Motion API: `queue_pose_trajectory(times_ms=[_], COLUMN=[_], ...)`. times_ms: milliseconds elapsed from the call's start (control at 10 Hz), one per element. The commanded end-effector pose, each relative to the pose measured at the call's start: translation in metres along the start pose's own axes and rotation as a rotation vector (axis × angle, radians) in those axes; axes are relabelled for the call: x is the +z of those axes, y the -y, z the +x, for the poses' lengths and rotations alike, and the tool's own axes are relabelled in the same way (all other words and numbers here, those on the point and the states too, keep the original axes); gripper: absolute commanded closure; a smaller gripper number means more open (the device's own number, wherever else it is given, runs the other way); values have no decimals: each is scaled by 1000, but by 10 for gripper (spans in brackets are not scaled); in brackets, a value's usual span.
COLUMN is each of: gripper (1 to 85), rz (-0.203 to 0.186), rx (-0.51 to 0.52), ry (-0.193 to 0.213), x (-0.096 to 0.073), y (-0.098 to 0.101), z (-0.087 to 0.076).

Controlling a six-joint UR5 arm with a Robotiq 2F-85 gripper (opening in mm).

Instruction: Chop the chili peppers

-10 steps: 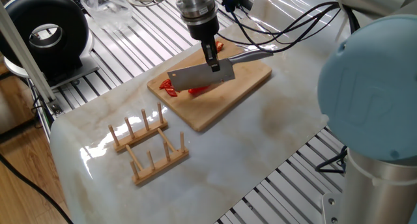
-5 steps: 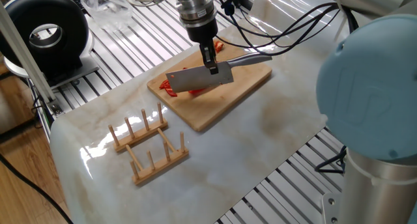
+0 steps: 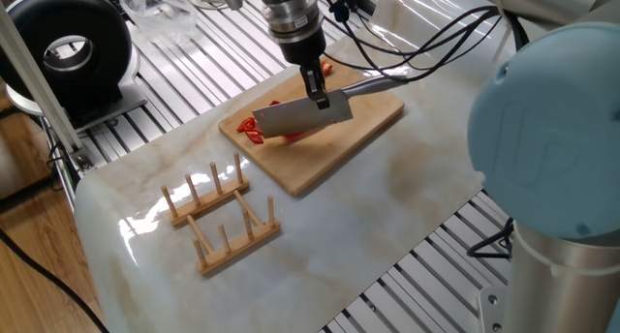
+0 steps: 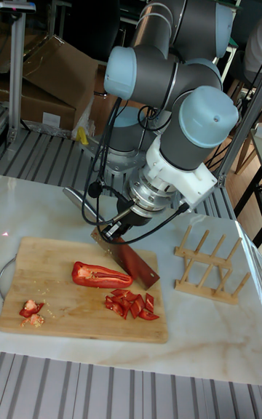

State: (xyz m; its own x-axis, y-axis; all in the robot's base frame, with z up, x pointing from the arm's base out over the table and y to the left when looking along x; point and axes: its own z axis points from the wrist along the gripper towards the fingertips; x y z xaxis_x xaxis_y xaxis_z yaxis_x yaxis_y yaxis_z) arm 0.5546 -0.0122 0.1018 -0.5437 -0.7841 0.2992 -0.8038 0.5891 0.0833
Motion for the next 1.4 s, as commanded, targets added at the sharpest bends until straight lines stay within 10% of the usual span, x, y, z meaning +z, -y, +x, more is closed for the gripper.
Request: queue_pose_trajectory(times_ms=[0, 1300], gripper=[843, 843], rz=[42, 140], rx=[-33, -118], ry=[-28, -72], x=[-1, -10], y=[11, 53], z=[8, 41])
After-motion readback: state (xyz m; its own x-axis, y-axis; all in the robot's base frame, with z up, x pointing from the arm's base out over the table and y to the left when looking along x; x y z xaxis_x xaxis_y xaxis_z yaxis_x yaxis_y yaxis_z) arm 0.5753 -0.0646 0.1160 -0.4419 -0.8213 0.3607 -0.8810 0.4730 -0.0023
